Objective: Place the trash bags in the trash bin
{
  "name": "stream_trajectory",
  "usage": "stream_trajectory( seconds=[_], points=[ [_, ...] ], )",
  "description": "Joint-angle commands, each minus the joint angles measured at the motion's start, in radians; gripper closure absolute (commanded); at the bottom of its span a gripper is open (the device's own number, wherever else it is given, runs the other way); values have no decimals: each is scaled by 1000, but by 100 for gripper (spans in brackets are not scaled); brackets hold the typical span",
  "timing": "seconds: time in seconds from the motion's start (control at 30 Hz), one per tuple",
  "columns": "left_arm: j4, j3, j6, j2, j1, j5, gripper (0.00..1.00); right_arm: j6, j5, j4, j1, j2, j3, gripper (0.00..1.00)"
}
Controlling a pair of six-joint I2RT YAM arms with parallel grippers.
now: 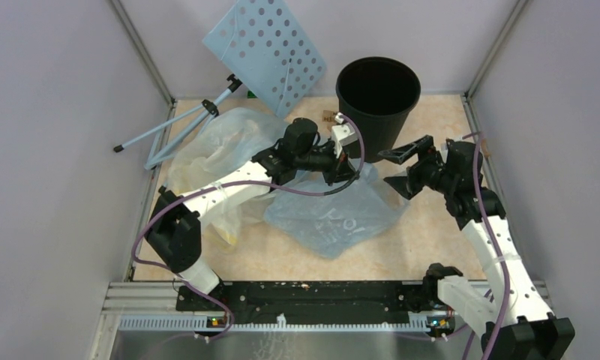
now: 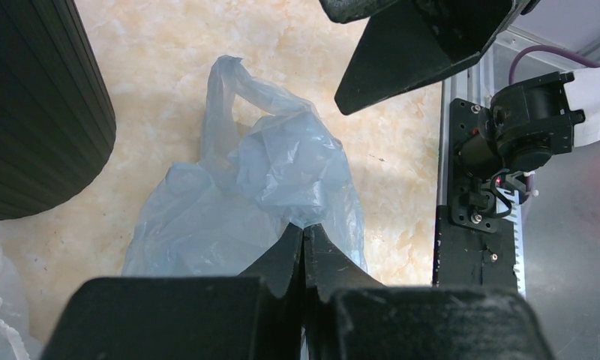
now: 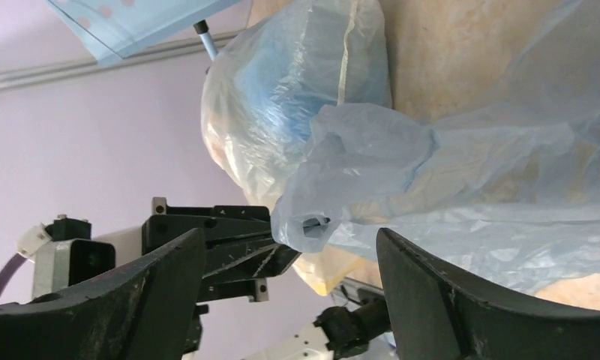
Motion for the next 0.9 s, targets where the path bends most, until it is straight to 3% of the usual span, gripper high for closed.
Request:
stream_trajectory(
  seconds=[0.0,0.13,0.27,0.33,0.4,0.43,0.47,0.53,0.57,0.67,0.87],
  points=[
    [52,18,14,-14,-14,27,99,233,8,55,28,-46,-38,18],
    [52,29,14,-11,-25,37,99,262,24,86,61,-21,-70,20],
    [84,28,4,-15,-28,79,98,281,18,149,91,15,-103,27],
    [97,29,-10,-16,-28,108,96,272,27,157,98,25,-105,44],
    [97,27,-15,-24,-29,119,92,248,55,142,98,25,-93,69],
    [94,22,-14,-32,-29,115,86,224,77,134,99,21,-83,86],
    [86,16,-13,-40,-29,99,69,196,104,124,98,17,-69,99],
    [48,5,-3,-60,-28,56,27,96,133,131,98,14,-39,100],
    [16,-2,0,-69,-28,26,15,45,130,148,98,17,-25,100],
    [-134,12,13,-90,-28,-83,4,-71,101,152,98,32,7,100],
    [-196,-127,47,-161,-29,-318,1,-191,17,193,97,43,-1,100]
  ],
)
